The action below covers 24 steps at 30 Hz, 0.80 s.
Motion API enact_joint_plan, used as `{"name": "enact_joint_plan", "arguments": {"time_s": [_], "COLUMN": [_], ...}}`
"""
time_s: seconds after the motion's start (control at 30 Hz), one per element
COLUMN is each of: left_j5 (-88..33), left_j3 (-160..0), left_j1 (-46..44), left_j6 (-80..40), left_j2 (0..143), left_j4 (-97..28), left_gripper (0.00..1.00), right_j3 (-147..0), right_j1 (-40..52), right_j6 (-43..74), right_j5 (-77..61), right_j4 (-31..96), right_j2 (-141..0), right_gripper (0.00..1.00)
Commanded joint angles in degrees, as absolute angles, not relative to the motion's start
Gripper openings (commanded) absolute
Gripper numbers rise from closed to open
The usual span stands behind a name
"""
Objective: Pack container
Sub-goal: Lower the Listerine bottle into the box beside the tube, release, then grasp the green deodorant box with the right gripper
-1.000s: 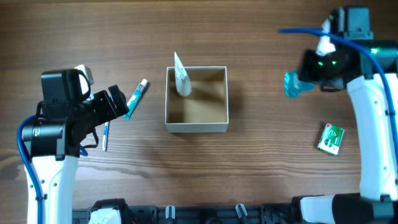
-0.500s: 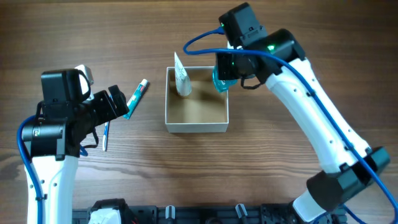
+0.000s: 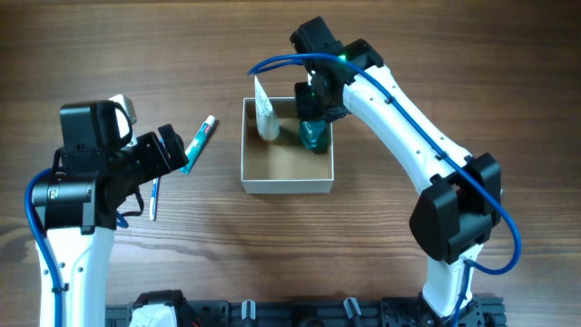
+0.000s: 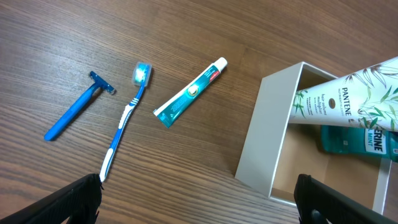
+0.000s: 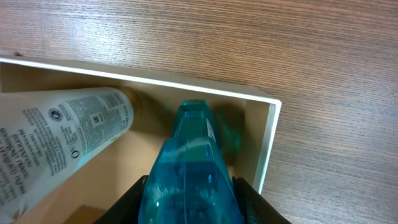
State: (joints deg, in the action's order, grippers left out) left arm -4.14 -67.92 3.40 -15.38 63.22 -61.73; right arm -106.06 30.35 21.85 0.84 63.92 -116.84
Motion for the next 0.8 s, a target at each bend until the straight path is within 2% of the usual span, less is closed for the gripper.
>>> {"name": "enact_joint_plan", "arguments": {"time_s": [0.0, 0.03, 0.07, 0.1, 0.17, 0.2, 0.53, 0.7, 0.73, 0.77], "left_j5": [-2.9, -2.9, -2.9, -2.9, -2.9, -2.9, -2.9, -2.9, -2.9, -2.9], "left_j3": [-68.9, -68.9, -68.9, -68.9, -68.9, -68.9, -68.9, -68.9, -68.9, -68.9], "left_j1": [3.7, 3.7, 3.7, 3.7, 3.7, 3.7, 3.7, 3.7, 3.7, 3.7], "left_j6": [-15.5, -15.5, -15.4, -15.5, -15.5, -15.4, -15.4, -15.4, -15.4, -15.4], "left_j2": [63.4, 63.4, 63.4, 63.4, 63.4, 63.4, 63.4, 63.4, 63.4, 63.4], "left_j4": [-62.0, -62.0, -62.0, -62.0, -62.0, -62.0, -62.0, -62.0, -62.0, -62.0], "left_gripper": [1.00, 1.00, 1.00, 1.00, 1.00, 1.00, 1.00, 1.00, 1.00, 1.00], "right_j3": [-107.6, -107.5, -107.5, -107.5, -107.5, -107.5, -108.5, -114.6, -114.6, -114.6], "right_j1": [30.7, 30.7, 30.7, 30.7, 30.7, 30.7, 30.7, 30.7, 30.1, 27.3], "right_j6": [22.7, 22.6, 22.6, 22.5, 22.5, 22.5, 20.0, 12.3, 13.7, 23.7], "right_j5": [-0.1, -0.1, -0.1, -0.1, -0.1, -0.1, -0.1, 0.0, 1.5, 7.8], "right_j4": [62.8, 62.8, 62.8, 62.8, 62.8, 62.8, 62.3, 63.8, 63.9, 65.8], "right_j2": [-116.8, -116.8, -116.8, -116.8, -116.8, -116.8, -115.6, -104.9, -102.3, -98.5], "right_gripper": [0.27, 0.36, 0.39, 0.57, 0.59, 0.67, 0.69, 0.71, 0.72, 0.74]}}
